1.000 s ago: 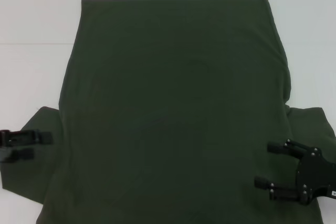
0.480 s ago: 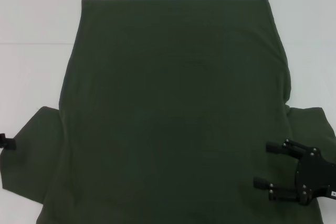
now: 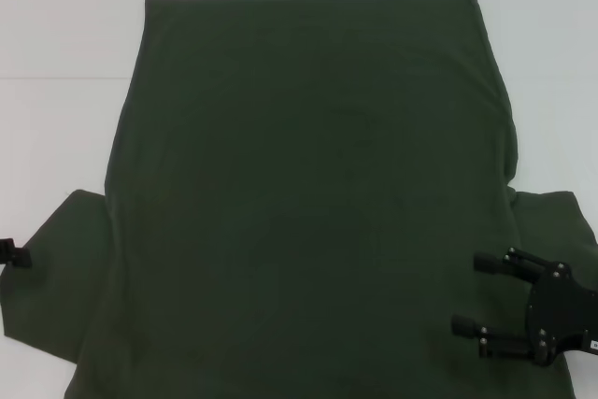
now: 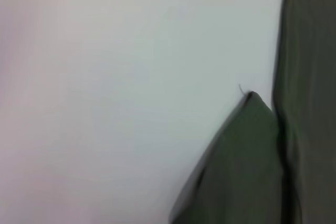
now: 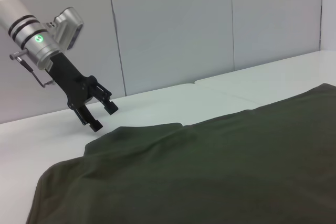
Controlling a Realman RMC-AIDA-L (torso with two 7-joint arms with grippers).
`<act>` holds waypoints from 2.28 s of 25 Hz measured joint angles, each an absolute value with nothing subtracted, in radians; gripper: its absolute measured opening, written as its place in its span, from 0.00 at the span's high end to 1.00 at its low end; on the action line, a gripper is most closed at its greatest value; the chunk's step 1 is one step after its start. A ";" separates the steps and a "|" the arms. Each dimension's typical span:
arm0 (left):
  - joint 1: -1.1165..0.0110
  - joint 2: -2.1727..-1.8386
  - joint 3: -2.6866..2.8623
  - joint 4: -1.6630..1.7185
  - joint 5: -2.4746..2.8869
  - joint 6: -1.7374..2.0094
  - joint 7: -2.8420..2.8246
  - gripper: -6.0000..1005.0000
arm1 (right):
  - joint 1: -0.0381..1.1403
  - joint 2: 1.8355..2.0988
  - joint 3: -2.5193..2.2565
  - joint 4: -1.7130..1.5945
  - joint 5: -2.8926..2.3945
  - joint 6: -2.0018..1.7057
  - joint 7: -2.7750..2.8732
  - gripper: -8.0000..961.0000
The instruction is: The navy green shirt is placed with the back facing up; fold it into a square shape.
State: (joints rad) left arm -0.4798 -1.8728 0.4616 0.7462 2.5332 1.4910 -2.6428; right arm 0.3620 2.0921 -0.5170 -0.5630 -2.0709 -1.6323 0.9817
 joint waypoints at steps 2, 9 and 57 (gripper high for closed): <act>-0.481 -1.872 0.465 0.739 2.537 1.478 -2.643 0.07 | 0.362 2.092 -0.517 -0.564 -2.071 -1.632 0.982 0.02; -0.482 -1.877 0.471 0.727 2.556 1.449 -2.638 0.07 | 0.364 2.092 -0.517 -0.565 -2.071 -1.637 0.982 0.02; -0.528 -1.901 0.471 0.674 2.544 1.459 -2.578 0.09 | 0.364 2.092 -0.514 -0.567 -2.069 -1.665 0.982 0.02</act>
State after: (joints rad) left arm -0.5276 -1.9011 0.4715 0.6737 2.5438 1.4589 -2.5784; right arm 0.3636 2.0920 -0.5139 -0.5665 -2.0689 -1.6649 0.9817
